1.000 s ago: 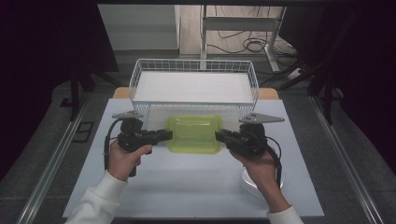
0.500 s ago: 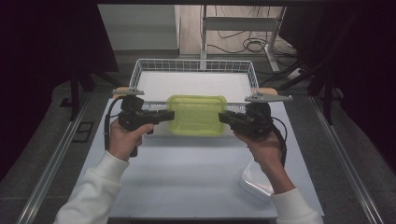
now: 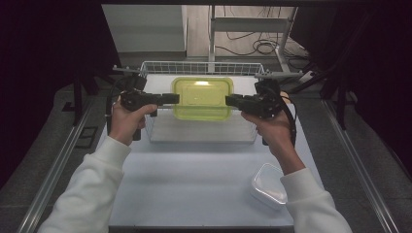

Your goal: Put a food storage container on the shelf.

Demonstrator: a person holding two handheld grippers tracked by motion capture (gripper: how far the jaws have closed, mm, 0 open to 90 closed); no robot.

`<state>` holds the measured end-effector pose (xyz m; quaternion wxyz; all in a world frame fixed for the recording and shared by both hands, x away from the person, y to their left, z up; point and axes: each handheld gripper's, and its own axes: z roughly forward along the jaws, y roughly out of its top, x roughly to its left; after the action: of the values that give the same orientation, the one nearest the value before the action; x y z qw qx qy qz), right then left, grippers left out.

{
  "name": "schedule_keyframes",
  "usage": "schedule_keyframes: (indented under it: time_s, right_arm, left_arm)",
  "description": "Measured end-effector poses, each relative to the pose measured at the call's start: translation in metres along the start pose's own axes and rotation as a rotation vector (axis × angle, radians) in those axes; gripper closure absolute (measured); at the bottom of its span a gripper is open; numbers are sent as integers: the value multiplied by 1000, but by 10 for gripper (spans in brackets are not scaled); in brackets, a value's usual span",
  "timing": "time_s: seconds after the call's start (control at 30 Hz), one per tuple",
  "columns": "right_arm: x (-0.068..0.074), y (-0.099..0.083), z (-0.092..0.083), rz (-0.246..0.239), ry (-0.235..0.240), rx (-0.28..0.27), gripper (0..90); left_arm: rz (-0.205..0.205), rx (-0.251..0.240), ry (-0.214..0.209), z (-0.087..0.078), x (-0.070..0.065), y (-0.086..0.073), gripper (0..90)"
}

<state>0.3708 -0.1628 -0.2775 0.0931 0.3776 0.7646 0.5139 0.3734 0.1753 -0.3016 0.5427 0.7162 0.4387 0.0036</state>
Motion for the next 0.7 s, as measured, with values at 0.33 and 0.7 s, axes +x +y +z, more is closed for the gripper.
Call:
schedule_keyframes:
  time_s: [0.33, 0.7]
  right_arm:
    - [-25, 18, 19, 52, 38, 0, 786]
    - [-57, 22, 40, 164, 102, 2, 793]
  left_arm:
    - [-32, 20, 0, 13, 23, 24, 801]
    - [-84, 54, -1, 32, 46, 37, 802]
